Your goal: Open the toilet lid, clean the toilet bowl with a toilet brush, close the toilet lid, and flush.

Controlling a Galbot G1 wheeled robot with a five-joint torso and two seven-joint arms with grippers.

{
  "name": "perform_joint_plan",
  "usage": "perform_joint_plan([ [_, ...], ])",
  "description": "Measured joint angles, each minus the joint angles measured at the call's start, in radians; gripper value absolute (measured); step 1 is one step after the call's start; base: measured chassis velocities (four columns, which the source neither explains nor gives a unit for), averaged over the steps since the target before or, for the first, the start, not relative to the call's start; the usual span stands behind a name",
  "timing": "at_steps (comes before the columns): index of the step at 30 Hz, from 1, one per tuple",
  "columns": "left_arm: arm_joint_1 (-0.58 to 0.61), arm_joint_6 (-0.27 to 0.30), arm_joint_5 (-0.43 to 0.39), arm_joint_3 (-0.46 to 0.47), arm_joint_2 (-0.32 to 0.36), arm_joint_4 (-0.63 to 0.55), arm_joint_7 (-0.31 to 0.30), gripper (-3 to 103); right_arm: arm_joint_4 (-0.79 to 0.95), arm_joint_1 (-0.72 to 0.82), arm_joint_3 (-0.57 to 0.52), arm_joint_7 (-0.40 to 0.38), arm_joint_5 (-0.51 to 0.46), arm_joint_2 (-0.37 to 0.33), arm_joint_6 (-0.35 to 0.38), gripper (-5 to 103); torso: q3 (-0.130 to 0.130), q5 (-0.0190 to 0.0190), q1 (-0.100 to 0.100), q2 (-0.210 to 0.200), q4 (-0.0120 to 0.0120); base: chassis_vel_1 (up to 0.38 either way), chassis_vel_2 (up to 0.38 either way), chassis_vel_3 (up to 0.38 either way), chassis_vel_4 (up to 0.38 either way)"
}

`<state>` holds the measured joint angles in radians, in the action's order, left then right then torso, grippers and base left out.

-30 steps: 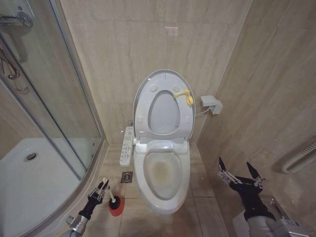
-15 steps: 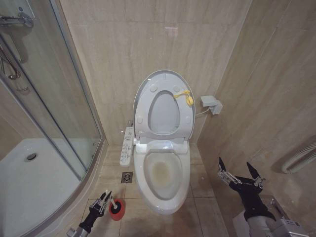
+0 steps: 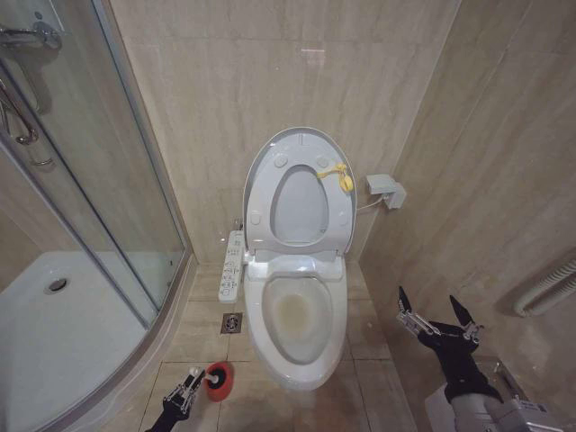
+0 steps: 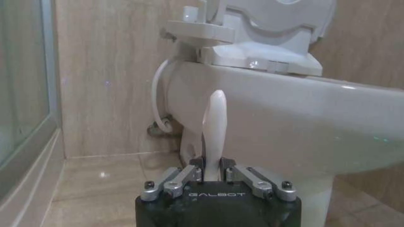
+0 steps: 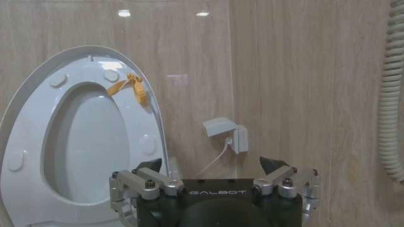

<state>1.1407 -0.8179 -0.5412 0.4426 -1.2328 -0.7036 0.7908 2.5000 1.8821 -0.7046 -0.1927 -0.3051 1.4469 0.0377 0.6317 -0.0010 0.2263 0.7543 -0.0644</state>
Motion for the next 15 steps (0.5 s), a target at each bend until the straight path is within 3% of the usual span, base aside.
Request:
perform_joint_plan([
  [7, 0.005, 0.000, -0.036, -0.007, 0.005, -0.007, -0.001, 16, 0.000, 0.000, 0.000, 0.000, 0.000, 0.000, 0.000, 100, 0.000, 0.0006, 0.000, 0.000, 0.0004, 0.000, 0.000, 0.000, 0.000],
  [15, 0.004, 0.000, -0.007, 0.000, 0.018, 0.001, -0.007, 16, 0.000, 0.000, 0.000, 0.000, 0.000, 0.000, 0.000, 100, 0.000, 0.0007, 0.000, 0.000, 0.0004, 0.000, 0.000, 0.000, 0.000],
])
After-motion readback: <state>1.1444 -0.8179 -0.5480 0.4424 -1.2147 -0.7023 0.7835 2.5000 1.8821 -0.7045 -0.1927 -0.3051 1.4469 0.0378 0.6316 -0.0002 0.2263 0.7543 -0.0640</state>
